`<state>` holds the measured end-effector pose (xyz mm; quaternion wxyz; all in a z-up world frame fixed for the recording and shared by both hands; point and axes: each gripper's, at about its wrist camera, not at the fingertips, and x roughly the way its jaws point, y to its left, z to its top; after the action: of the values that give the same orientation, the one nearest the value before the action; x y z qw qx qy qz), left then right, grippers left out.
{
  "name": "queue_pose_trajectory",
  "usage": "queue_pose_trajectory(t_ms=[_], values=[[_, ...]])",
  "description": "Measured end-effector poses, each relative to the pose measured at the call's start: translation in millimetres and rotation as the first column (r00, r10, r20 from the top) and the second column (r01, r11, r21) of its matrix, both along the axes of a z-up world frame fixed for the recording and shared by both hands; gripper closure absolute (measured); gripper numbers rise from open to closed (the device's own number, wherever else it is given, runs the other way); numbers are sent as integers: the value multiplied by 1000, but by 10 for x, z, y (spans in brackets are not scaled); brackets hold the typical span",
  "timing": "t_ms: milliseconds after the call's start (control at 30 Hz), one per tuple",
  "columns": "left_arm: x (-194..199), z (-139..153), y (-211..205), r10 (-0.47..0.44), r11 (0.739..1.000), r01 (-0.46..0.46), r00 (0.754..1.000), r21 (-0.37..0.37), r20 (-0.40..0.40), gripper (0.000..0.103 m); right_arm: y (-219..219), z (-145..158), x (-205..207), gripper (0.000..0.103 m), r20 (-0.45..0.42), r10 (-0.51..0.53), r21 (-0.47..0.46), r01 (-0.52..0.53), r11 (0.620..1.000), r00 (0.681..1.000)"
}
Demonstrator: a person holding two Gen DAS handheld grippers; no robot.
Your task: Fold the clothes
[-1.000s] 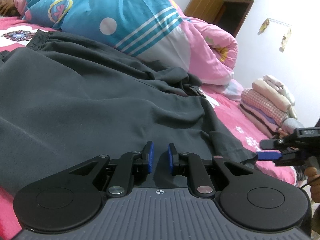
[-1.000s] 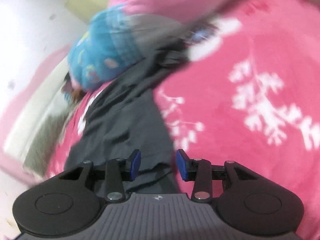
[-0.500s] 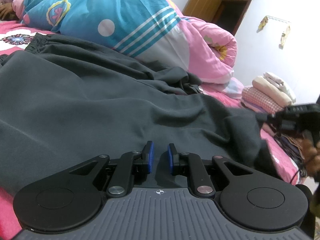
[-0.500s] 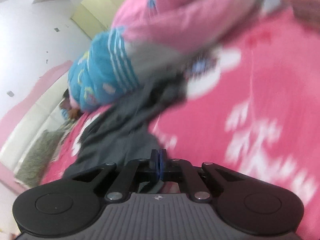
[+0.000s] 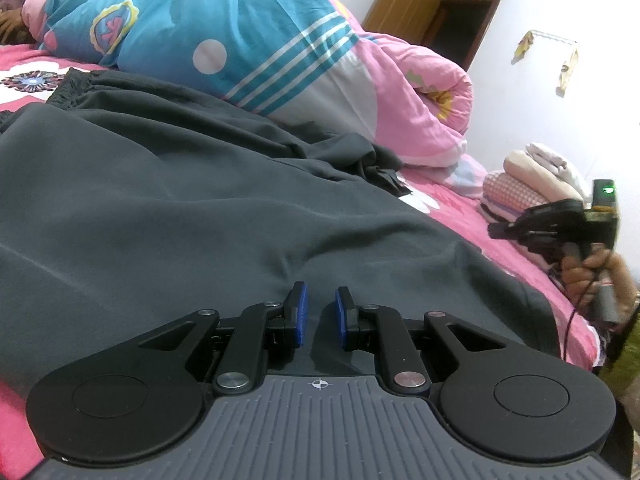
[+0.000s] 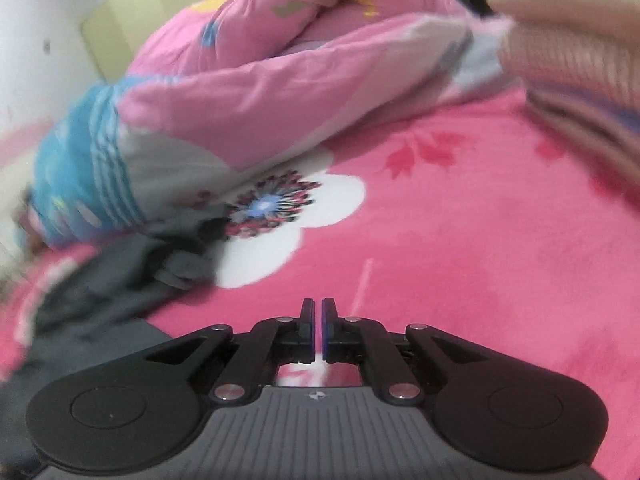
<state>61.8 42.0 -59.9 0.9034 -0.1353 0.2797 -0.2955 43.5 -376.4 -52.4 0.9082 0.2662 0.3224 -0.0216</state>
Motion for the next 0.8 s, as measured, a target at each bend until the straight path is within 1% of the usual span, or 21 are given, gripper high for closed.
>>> queue_pose_trajectory(t_ms=[33,100,167,233,333,500,633,700,733,800], values=[[0,1,-2,0,1000,0,1000,-1,0,89,-26,14,-49,97,3,11,63,-11,998,1000],[4,5,-5,1,1000,-1,1000,-2,-2,89,-15,-16,-44,91,-32,16,105,-13,994,999],[7,8,-6,2,1000,-2,1000,-4,-4,89,0,-51,-31,79,-69,21,142,-11,990,997],[6,12,-4,3,1000,-3,1000,-6,-6,89,15,-85,-19,75,-105,27,179,-8,984,994],[3,15,-1,3,1000,-3,1000,-7,-8,89,37,-137,0,74,-159,40,233,-1,973,986],[3,17,5,2,1000,-3,1000,-7,-10,89,74,-223,31,75,-246,66,320,17,947,967],[5,20,4,2,1000,-2,1000,-5,-10,89,105,-243,103,75,-237,58,297,15,955,970],[1,21,8,2,1000,-2,1000,-7,-13,89,124,-227,116,82,-205,60,278,-1,961,977],[-2,20,9,3,1000,-3,1000,-9,-14,89,137,-207,114,96,-184,65,265,-14,964,981],[-2,21,18,3,1000,-3,1000,-15,-16,89,158,-138,113,98,-147,63,223,-29,974,987]])
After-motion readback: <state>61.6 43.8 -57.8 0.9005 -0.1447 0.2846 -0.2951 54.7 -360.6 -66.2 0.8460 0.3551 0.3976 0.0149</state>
